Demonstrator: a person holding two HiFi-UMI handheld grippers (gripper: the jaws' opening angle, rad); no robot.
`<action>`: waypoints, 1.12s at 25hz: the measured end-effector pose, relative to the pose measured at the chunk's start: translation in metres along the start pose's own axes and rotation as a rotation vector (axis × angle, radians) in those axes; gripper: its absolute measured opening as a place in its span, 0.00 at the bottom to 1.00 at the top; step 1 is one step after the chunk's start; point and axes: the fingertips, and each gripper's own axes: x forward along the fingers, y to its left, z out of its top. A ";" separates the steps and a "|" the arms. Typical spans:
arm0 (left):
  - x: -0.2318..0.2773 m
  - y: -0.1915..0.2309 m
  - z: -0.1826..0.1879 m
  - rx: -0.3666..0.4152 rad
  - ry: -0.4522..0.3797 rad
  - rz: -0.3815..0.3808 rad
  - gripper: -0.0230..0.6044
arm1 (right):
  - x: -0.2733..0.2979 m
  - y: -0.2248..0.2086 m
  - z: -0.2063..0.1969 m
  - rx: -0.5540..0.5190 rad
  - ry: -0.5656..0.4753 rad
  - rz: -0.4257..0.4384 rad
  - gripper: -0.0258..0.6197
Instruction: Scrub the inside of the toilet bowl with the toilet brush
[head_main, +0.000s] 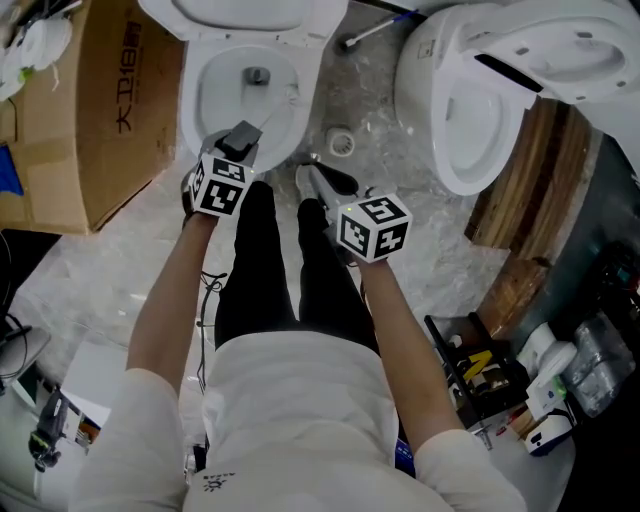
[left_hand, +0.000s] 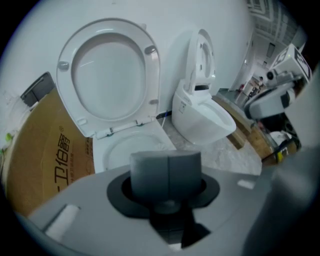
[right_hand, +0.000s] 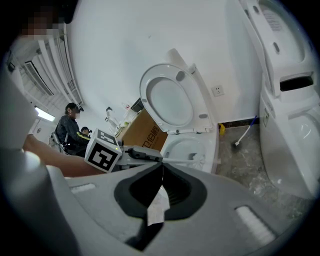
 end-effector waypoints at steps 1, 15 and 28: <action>-0.001 -0.003 -0.004 -0.003 0.003 -0.005 0.28 | -0.001 0.000 -0.001 -0.003 0.003 0.002 0.04; -0.026 -0.025 -0.061 0.000 0.036 -0.062 0.28 | -0.003 0.012 -0.018 -0.049 0.055 0.032 0.04; -0.055 -0.023 -0.105 0.003 0.087 -0.078 0.28 | 0.004 0.027 -0.026 -0.085 0.085 0.061 0.04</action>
